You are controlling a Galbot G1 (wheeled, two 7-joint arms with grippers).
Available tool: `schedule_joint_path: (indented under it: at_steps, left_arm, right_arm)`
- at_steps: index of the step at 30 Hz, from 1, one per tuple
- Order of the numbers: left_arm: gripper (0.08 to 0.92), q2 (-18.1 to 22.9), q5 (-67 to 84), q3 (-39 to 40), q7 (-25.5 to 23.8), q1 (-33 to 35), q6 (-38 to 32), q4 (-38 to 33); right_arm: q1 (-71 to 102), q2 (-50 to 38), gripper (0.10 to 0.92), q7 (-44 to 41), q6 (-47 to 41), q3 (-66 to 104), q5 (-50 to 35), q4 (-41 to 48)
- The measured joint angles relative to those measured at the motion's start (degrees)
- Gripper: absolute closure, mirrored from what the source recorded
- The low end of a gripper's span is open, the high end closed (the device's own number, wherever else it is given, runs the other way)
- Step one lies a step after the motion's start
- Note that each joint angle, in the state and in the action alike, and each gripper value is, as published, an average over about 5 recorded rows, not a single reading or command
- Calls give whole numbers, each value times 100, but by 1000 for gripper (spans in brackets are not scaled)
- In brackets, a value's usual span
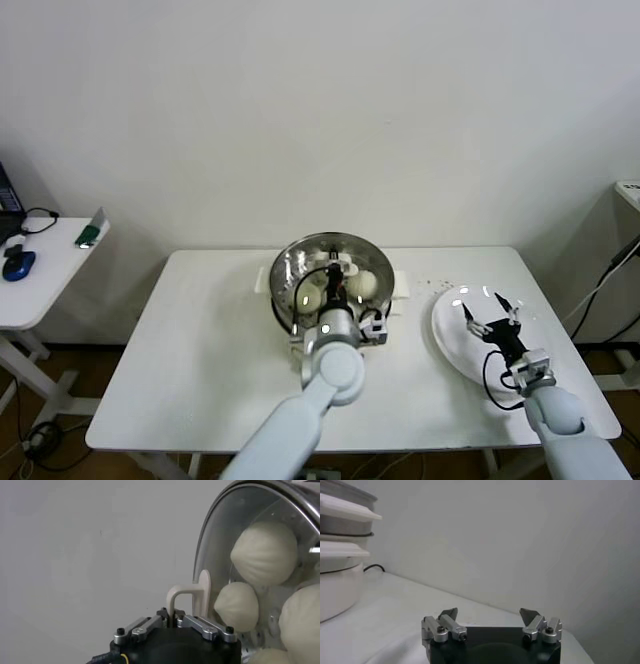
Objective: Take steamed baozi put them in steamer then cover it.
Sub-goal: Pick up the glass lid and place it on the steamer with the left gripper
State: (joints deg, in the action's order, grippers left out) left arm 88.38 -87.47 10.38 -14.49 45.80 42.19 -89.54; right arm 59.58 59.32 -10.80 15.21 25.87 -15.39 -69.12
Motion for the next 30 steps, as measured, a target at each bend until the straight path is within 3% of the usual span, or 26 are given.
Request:
schedule_joint_path:
  at_steps: [11, 30]
  left_arm:
    - [832, -27, 25, -18, -31, 37, -4, -30]
    - [295, -375, 180, 51, -241, 185, 0, -707]
  right_arm:
    - [5, -10, 203, -9, -13, 26, 9, 0]
    - [74, -79, 203, 149, -760, 112, -105, -282]
